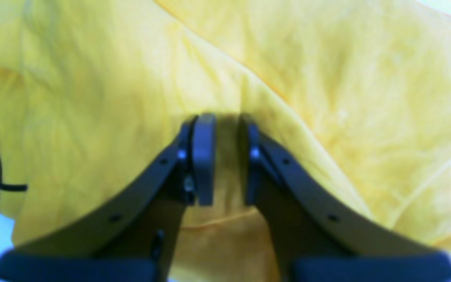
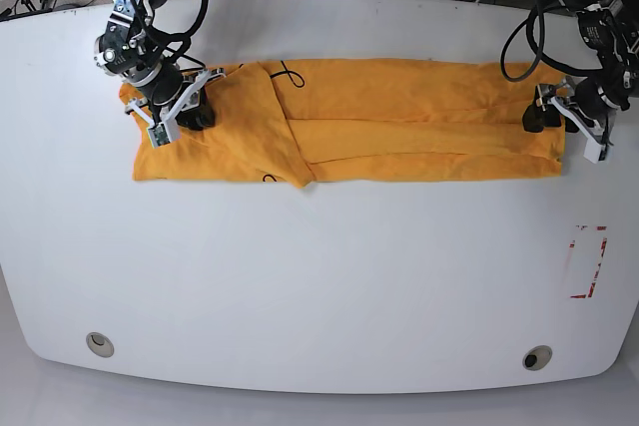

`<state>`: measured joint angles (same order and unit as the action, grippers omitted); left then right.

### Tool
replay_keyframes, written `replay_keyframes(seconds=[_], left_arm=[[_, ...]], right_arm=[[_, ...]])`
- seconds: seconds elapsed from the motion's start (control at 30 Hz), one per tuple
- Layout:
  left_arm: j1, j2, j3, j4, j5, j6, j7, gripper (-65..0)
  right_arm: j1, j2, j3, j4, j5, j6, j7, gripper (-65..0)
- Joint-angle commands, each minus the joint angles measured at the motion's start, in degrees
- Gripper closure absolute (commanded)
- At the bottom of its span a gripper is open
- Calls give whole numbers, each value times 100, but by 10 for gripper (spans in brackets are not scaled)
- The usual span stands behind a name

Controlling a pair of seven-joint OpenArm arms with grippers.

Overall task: Fold the T-shirt properly
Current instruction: 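Move the left gripper to the strip's other end and grasp it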

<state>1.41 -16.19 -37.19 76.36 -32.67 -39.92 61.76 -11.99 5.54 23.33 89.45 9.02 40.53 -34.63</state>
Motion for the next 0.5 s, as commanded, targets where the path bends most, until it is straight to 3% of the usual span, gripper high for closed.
replay_keyframes(seconds=[0.0, 0.17, 0.27, 0.47], left_arm=[[-31, -12, 66, 61, 9, -8, 79, -400], [-31, -12, 216, 61, -8, -8, 62, -189], [-31, -12, 216, 61, 1, -8, 0, -97], [-31, -12, 233, 131, -17, -8, 0, -26]], right_arm=[[-80, 13, 1, -53, -405, -53, -524, -109], [-80, 13, 1, -53, -396, -53, -524, -109], [-89, 13, 10, -53, -273, -53, -524, -109], [-98, 48, 1, -70, 79, -53, -541, -109]])
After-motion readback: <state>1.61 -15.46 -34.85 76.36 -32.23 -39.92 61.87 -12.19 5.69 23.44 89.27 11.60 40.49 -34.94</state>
